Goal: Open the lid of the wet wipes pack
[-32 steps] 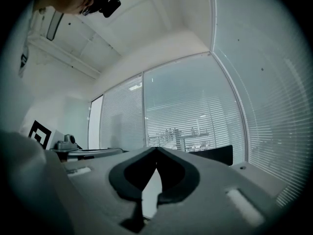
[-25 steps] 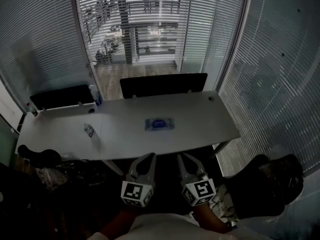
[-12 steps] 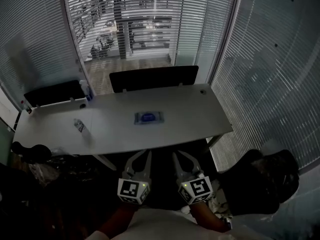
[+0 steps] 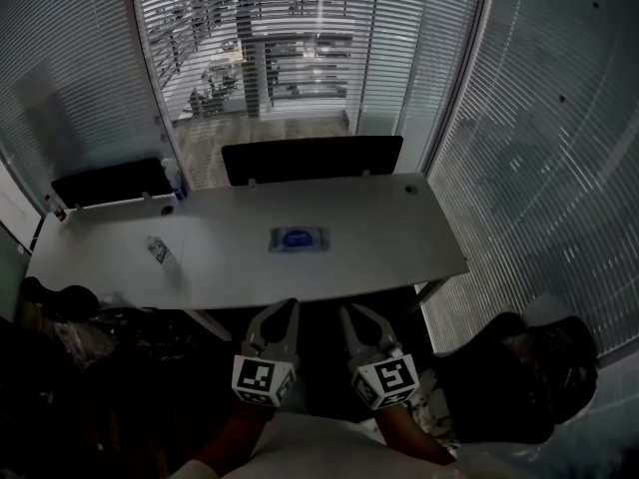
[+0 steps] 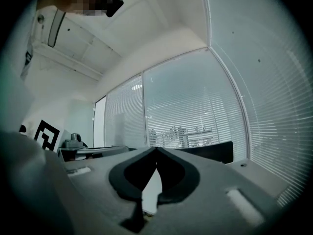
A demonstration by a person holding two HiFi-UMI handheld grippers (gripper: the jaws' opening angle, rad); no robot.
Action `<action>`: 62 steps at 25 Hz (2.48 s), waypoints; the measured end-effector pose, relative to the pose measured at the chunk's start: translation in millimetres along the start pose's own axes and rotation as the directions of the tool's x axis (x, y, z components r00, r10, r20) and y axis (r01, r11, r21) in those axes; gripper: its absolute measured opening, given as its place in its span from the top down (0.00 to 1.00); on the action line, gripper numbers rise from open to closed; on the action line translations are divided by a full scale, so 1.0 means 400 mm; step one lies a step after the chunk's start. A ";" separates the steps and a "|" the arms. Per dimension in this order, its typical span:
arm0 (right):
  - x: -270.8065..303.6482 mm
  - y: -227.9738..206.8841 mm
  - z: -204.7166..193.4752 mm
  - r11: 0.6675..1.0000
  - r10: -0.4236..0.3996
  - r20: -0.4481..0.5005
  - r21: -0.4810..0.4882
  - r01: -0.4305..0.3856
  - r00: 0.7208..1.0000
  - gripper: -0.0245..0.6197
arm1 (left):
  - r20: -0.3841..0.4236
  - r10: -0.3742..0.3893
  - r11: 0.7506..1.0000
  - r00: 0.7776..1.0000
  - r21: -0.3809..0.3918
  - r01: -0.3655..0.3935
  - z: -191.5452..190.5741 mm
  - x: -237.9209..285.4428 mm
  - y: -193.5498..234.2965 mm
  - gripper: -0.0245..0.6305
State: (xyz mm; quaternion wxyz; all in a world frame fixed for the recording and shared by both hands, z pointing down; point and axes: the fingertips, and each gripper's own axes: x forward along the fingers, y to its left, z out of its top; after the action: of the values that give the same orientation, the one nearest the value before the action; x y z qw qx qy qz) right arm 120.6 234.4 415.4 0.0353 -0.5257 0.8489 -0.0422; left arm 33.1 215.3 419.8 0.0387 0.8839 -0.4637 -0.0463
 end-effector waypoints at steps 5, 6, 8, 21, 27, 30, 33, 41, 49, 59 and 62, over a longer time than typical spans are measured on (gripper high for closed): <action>0.086 -0.035 -0.016 1.000 0.004 0.004 -0.015 -0.003 1.000 0.96 | 0.024 0.010 1.000 1.000 -0.002 -0.010 -0.004 0.076 0.068 0.96; 0.110 -0.047 -0.020 1.000 0.000 0.003 -0.014 0.000 1.000 0.96 | 0.027 0.009 1.000 1.000 -0.003 -0.009 -0.006 0.095 0.086 0.96; 0.164 -0.070 -0.032 1.000 -0.008 -0.004 -0.016 0.008 1.000 0.96 | 0.026 0.010 1.000 1.000 -0.004 -0.010 -0.014 0.133 0.128 0.96; 0.575 -0.203 -0.044 0.999 -0.037 -0.067 -0.003 0.037 0.997 0.96 | -0.034 0.018 0.999 0.999 -0.030 -0.019 -0.025 0.420 0.445 0.96; 0.740 -0.250 -0.010 0.999 -0.052 -0.075 -0.009 0.052 0.996 0.96 | -0.045 -0.025 0.999 0.999 -0.036 0.024 0.028 0.546 0.518 0.96; 0.811 -0.252 -0.024 0.998 -0.057 -0.077 -0.009 0.057 0.995 0.96 | -0.050 -0.035 0.998 0.998 -0.048 0.033 0.016 0.587 0.571 0.96; 0.854 -0.257 -0.052 0.998 -0.061 -0.076 -0.013 0.060 0.995 0.96 | -0.045 -0.044 0.998 0.998 -0.050 0.042 -0.001 0.614 0.607 0.96; 0.899 -0.293 -0.059 0.998 -0.066 -0.071 -0.014 0.065 0.995 0.96 | -0.056 -0.054 0.998 0.997 -0.039 0.052 -0.015 0.672 0.643 0.96; 0.909 -0.356 -0.060 0.999 -0.049 -0.076 -0.014 0.048 0.996 0.96 | -0.075 -0.041 0.999 0.996 -0.007 0.041 -0.029 0.720 0.626 0.96; 0.933 -0.425 -0.133 0.999 -0.002 -0.137 -0.054 -0.006 0.991 0.96 | -0.183 -0.033 0.998 0.983 0.040 0.041 -0.165 0.764 0.605 0.96; 0.930 -0.436 -0.141 0.999 0.009 -0.151 -0.052 -0.017 0.989 0.96 | -0.181 -0.012 0.999 0.983 0.031 0.018 -0.171 0.776 0.612 0.96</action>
State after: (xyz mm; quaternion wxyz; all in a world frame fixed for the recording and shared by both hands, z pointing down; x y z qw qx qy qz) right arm 104.3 -174.2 484.6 -0.0424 -0.5161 0.8535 -0.0590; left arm 16.9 -177.1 500.5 0.0660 0.8884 -0.4525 0.0415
